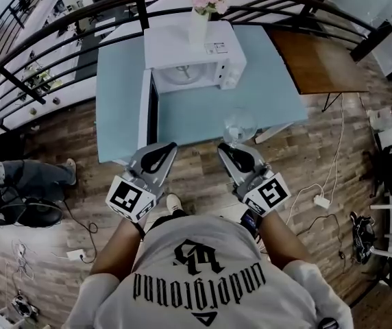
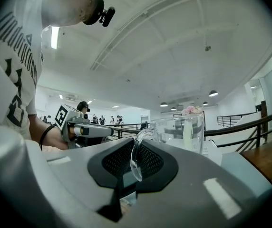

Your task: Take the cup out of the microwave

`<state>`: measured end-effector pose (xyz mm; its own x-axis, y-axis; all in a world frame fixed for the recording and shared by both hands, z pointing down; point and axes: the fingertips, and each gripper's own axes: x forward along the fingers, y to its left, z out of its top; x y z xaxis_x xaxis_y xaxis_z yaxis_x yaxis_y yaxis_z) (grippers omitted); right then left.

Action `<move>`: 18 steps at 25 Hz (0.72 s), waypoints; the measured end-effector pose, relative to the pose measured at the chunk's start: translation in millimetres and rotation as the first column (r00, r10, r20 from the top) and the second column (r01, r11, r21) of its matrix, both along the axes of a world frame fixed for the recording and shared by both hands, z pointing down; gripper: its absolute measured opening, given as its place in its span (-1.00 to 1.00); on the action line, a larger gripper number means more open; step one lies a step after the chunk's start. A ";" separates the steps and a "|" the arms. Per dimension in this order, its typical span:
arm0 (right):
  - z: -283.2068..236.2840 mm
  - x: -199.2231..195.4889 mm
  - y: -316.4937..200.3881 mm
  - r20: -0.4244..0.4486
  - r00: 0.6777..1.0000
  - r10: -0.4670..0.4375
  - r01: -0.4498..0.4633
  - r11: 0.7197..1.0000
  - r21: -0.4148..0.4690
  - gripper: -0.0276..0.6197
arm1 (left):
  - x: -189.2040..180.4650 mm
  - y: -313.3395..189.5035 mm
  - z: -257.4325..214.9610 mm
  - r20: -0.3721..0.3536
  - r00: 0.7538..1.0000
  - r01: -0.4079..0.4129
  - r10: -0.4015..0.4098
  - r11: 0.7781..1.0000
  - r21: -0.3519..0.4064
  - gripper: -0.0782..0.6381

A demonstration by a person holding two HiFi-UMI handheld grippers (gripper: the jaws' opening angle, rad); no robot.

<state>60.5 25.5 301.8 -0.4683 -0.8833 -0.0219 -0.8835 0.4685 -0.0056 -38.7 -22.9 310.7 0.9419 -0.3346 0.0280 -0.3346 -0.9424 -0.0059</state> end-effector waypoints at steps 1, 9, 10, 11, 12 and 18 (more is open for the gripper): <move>0.7 4.1 8.3 0.000 1.000 -0.004 0.004 1.000 0.000 -0.85 | 4.2 7.8 0.2 -0.003 1.000 0.003 -0.003 1.000 -0.003 -0.64; -2.0 32.6 72.3 -0.001 0.999 -0.038 0.038 0.999 0.019 -0.85 | 36.4 79.7 3.4 -0.002 1.000 0.008 -0.008 1.000 0.002 -0.64; -1.2 34.8 81.6 -0.001 0.999 -0.043 0.043 0.999 0.020 -0.85 | 38.3 89.4 4.4 -0.002 1.000 0.013 -0.013 1.000 0.003 -0.64; -0.2 36.9 91.2 0.001 0.999 -0.047 0.047 0.999 0.020 -0.85 | 39.6 98.8 5.3 -0.001 1.000 0.017 -0.017 1.000 0.004 -0.64; 0.7 39.0 101.0 0.004 0.999 -0.049 0.049 0.999 0.020 -0.85 | 40.7 108.0 6.0 0.000 1.000 0.021 -0.021 1.000 0.005 -0.64; 8.5 55.9 153.8 0.008 0.998 -0.066 0.066 0.998 0.005 -0.85 | 51.6 160.2 11.2 0.014 0.999 0.036 -0.036 0.999 -0.003 -0.64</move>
